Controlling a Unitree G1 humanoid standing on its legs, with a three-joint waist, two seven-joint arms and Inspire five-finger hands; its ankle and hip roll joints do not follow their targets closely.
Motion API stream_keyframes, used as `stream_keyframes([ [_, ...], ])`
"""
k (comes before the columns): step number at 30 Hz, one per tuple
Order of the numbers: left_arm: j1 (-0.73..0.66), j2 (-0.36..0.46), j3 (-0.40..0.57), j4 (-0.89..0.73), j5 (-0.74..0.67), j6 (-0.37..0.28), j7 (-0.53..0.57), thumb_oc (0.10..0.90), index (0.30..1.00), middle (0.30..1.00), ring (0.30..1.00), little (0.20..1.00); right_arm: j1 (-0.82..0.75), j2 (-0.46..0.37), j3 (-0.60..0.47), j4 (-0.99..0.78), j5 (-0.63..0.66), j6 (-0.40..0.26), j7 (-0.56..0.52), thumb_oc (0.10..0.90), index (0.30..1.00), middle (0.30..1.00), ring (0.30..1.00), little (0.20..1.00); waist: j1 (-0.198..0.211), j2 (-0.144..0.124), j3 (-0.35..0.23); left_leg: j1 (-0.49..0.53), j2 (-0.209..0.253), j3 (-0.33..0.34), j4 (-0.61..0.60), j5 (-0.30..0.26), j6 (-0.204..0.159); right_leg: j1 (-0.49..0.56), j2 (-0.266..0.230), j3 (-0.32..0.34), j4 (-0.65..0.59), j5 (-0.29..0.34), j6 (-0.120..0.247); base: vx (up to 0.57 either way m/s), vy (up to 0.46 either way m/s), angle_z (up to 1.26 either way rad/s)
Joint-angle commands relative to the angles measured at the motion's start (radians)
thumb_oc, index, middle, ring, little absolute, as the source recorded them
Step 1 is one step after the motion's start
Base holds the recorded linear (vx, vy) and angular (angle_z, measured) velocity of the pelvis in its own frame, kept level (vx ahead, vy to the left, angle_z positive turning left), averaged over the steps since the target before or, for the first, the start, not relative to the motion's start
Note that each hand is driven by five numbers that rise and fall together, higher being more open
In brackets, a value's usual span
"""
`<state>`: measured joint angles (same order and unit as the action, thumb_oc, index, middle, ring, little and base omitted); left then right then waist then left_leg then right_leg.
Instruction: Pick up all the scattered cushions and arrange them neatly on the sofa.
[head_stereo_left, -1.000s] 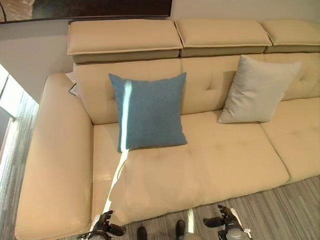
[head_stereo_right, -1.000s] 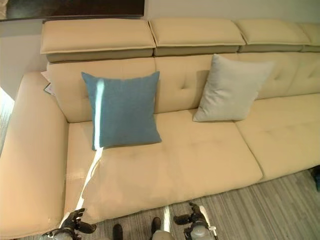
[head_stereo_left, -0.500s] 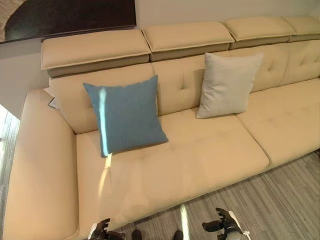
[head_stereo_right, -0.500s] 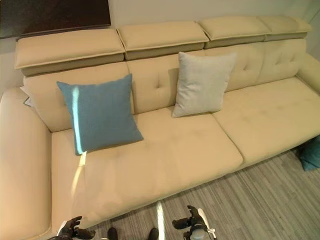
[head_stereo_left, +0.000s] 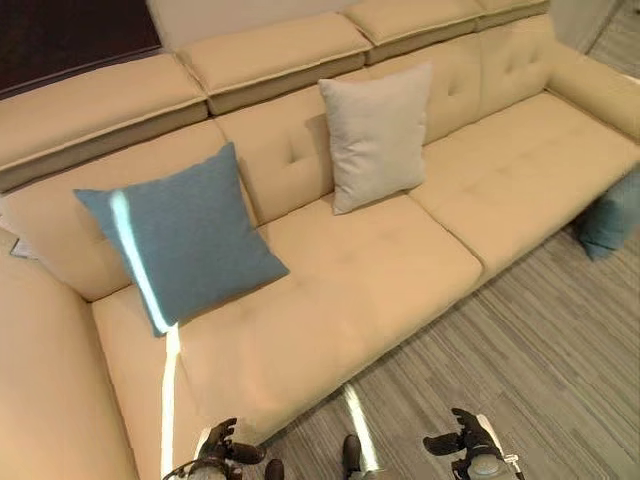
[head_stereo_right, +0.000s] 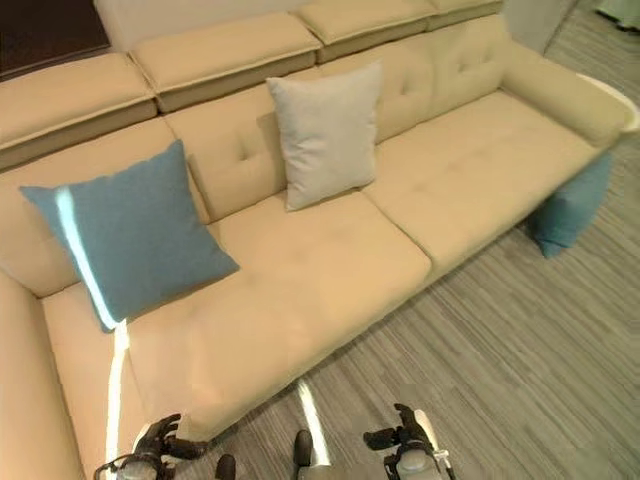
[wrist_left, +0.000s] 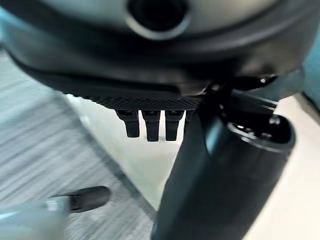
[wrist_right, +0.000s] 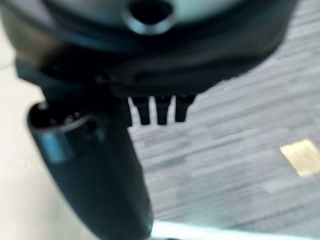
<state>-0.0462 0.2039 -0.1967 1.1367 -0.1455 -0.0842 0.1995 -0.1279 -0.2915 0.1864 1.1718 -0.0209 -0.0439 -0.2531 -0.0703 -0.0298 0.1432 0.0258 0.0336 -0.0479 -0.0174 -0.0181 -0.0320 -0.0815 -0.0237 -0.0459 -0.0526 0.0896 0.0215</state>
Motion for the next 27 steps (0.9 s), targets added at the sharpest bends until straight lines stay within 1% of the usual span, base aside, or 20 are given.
stream_keyframes([
  [1,0.002,0.016,-0.01,0.037,0.026,-0.023,0.002,0.8,0.9,0.9,0.9,0.9,-0.009,-0.004,0.008,0.03,-0.006,-0.001,-0.027,0.8,0.9,0.9,0.9,0.9,0.006,-0.022,-0.031,-0.054,-0.099,-0.008,0.081,-0.104,0.041,-0.081,-0.045,0.033,0.097,-0.021,0.117,-0.16,0.144,-0.91],
  [3,-0.006,0.019,-0.013,0.051,0.039,-0.018,0.003,0.8,0.9,0.9,0.9,0.9,-0.011,0.003,0.006,0.034,-0.004,0.006,-0.029,0.8,0.9,0.9,0.9,0.9,0.009,-0.024,-0.022,-0.059,-0.099,0.013,0.07,-0.096,0.051,-0.107,-0.056,0.034,0.087,0.005,0.139,-0.22,0.08,-0.91],
  [4,-0.014,0.029,-0.015,0.063,0.05,-0.017,0.006,0.8,0.9,0.9,0.9,0.9,-0.013,0.011,0.008,0.035,-0.006,0.01,-0.028,0.8,0.9,0.9,0.9,0.9,0.016,-0.024,-0.001,-0.071,-0.087,0.042,0.073,-0.086,0.056,-0.14,-0.067,-0.003,0.102,0.01,0.144,-0.24,0.055,-1.04],
  [5,-0.014,0.029,-0.015,0.063,0.05,-0.017,0.006,0.8,0.9,0.9,0.9,0.9,-0.013,0.011,0.008,0.035,-0.006,0.01,-0.028,0.8,0.9,0.9,0.9,0.9,0.016,-0.024,-0.001,-0.071,-0.087,0.043,0.073,-0.086,0.056,-0.14,-0.067,-0.003,0.102,0.01,0.144,-0.34,0.029,-1.17],
  [6,-0.019,0.038,-0.011,0.066,0.058,-0.014,0.007,0.8,0.9,0.9,0.9,0.9,-0.014,0.013,0.013,0.043,-0.013,0.006,-0.033,0.8,0.9,0.9,0.9,0.9,0.042,-0.013,0.016,-0.082,-0.061,0.089,0.061,-0.066,0.058,-0.133,-0.103,-0.145,0.13,-0.024,0.13,-0.27,0.011,-0.98],
  [7,-0.018,0.041,-0.01,0.068,0.063,-0.012,0.007,0.8,0.9,0.9,0.9,0.9,-0.009,0.012,0.013,0.048,-0.014,0.006,-0.033,0.8,0.9,0.9,0.9,0.9,0.05,-0.008,0.016,-0.088,-0.053,0.107,0.052,-0.05,0.059,-0.12,-0.117,-0.198,0.155,-0.046,0.119,-0.33,0.005,-0.71],
  [8,-0.015,0.045,-0.006,0.072,0.067,-0.009,0.008,0.8,0.9,0.9,0.9,0.9,-0.004,0.011,0.012,0.054,-0.013,0.007,-0.033,0.8,0.9,0.9,0.9,0.9,0.054,-0.004,0.014,-0.086,-0.045,0.121,0.041,-0.04,0.061,-0.111,-0.121,-0.22,0.185,-0.062,0.108,-0.16,-0.004,-0.99],
  [9,-0.015,0.045,-0.006,0.072,0.067,-0.009,0.008,0.8,0.9,0.9,0.9,0.9,-0.004,0.012,0.012,0.054,-0.013,0.007,-0.033,0.8,0.9,0.9,0.9,0.9,0.053,-0.005,0.012,-0.089,-0.046,0.121,0.04,-0.037,0.061,-0.113,-0.122,-0.22,0.184,-0.061,0.108,-0.12,-0.016,-1.06],
  [10,-0.013,0.047,-0.003,0.074,0.07,-0.008,0.008,0.8,0.9,0.9,0.9,0.9,0.0,0.011,0.01,0.057,-0.014,0.006,-0.031,0.8,0.9,0.9,0.9,0.9,0.059,-0.001,0.009,-0.091,-0.041,0.132,0.036,-0.03,0.063,-0.1,-0.126,-0.237,0.209,-0.077,0.104,-0.12,-0.042,-1.25],
  [11,-0.007,0.047,0.002,0.077,0.071,-0.008,0.007,0.8,0.9,0.9,0.9,0.9,0.006,0.008,0.004,0.064,-0.013,0.005,-0.033,0.8,0.9,0.9,0.9,0.9,0.073,0.003,0.005,-0.09,-0.03,0.153,0.034,-0.027,0.065,-0.069,-0.138,-0.272,0.231,-0.102,0.1,-0.18,-0.123,-0.85],
  [12,0.008,0.046,0.016,0.075,0.07,-0.008,0.007,0.8,0.9,0.9,0.9,0.9,0.009,0.005,-0.001,0.073,-0.018,0.002,-0.036,0.8,0.9,0.9,0.9,0.9,0.11,0.014,-0.011,-0.087,-0.005,0.201,0.032,-0.038,0.056,0.009,-0.178,-0.374,0.275,-0.16,0.107,-0.13,-0.111,-0.8],
  [13,0.008,0.046,0.016,0.075,0.07,-0.008,0.007,0.8,0.9,0.9,0.9,0.9,0.009,0.005,-0.001,0.073,-0.018,0.002,-0.036,0.8,0.9,0.9,0.9,0.9,0.11,0.014,-0.011,-0.087,-0.006,0.202,0.032,-0.038,0.056,0.01,-0.178,-0.374,0.275,-0.161,0.107,-0.13,-0.167,-0.87],
  [14,0.011,0.048,0.018,0.077,0.08,-0.007,0.007,0.8,0.9,0.9,0.9,0.9,0.012,0.006,-0.002,0.071,-0.02,0.002,-0.037,0.8,0.9,0.9,0.9,0.9,0.129,0.01,-0.025,-0.094,0.004,0.239,0.039,-0.035,0.048,0.062,-0.19,-0.419,0.246,-0.162,0.116,-0.11,-0.167,-1.09],
  [15,0.014,0.047,0.024,0.066,0.068,-0.008,0.009,0.8,0.9,0.9,0.9,0.9,0.005,0.006,0.004,0.061,-0.021,0.007,-0.042,0.8,0.9,0.9,0.9,0.9,0.144,0.004,-0.029,-0.098,0.018,0.277,0.059,-0.033,0.036,0.067,-0.182,-0.41,0.229,-0.157,0.12,-0.12,-0.225,-1.02],
  [17,0.015,0.043,0.029,0.062,0.065,-0.009,0.01,0.8,0.9,0.9,0.9,0.9,0.004,0.006,0.004,0.058,-0.02,0.008,-0.044,0.8,0.9,0.9,0.9,0.9,0.146,0.001,-0.031,-0.101,0.025,0.286,0.078,-0.037,0.032,0.074,-0.173,-0.397,0.195,-0.155,0.126,-0.05,-0.164,-1.11],
  [19,0.012,0.035,0.027,0.048,0.051,-0.014,0.014,0.8,0.9,0.9,0.9,0.9,0.003,0.001,0.009,0.044,-0.016,0.006,-0.054,0.8,0.9,0.9,0.9,0.9,0.14,0.001,-0.019,-0.122,0.053,0.287,0.137,-0.045,0.014,0.079,-0.145,-0.375,0.143,-0.152,0.12,-0.06,-0.277,-1.0],
  [21,0.004,0.015,0.015,0.036,0.05,-0.012,0.008,0.8,0.9,0.9,0.9,0.9,0.012,-0.016,0.003,0.03,-0.008,0.003,-0.064,0.8,0.9,0.9,0.9,0.9,0.114,0.011,-0.009,-0.124,0.1,0.296,0.202,-0.064,-0.005,0.097,-0.104,-0.345,0.09,-0.162,0.097,-0.05,-0.264,-0.43],
  [24,0.007,0.005,0.011,0.032,0.043,-0.011,0.008,0.8,0.9,0.9,0.9,0.9,0.016,-0.019,-0.002,0.025,-0.004,0.002,-0.072,0.8,0.9,0.9,0.9,0.9,0.108,0.017,-0.004,-0.124,0.113,0.285,0.235,-0.07,-0.008,0.11,-0.09,-0.325,0.073,-0.164,0.087,-0.01,-0.08,-0.39],
  [25,0.003,-0.007,-0.006,0.023,0.035,-0.016,0.015,0.8,0.9,0.9,0.9,0.9,0.015,-0.022,0.0,0.024,-0.001,0.002,-0.078,0.8,0.9,0.9,0.9,0.9,0.123,0.008,0.01,-0.154,0.074,0.219,0.263,-0.05,-0.004,0.103,-0.081,-0.294,0.057,-0.147,0.074,-0.01,-0.12,-0.7],
  [27,-0.005,-0.017,-0.024,0.02,0.038,-0.015,0.013,0.8,0.9,0.9,0.9,0.9,0.02,-0.02,0.0,0.031,-0.002,0.001,-0.083,0.8,0.9,0.9,0.9,0.9,0.135,0.0,0.013,-0.169,0.009,0.14,0.257,-0.07,0.0,0.109,-0.07,-0.262,0.046,-0.139,0.075,0.05,-0.092,-0.82],
])
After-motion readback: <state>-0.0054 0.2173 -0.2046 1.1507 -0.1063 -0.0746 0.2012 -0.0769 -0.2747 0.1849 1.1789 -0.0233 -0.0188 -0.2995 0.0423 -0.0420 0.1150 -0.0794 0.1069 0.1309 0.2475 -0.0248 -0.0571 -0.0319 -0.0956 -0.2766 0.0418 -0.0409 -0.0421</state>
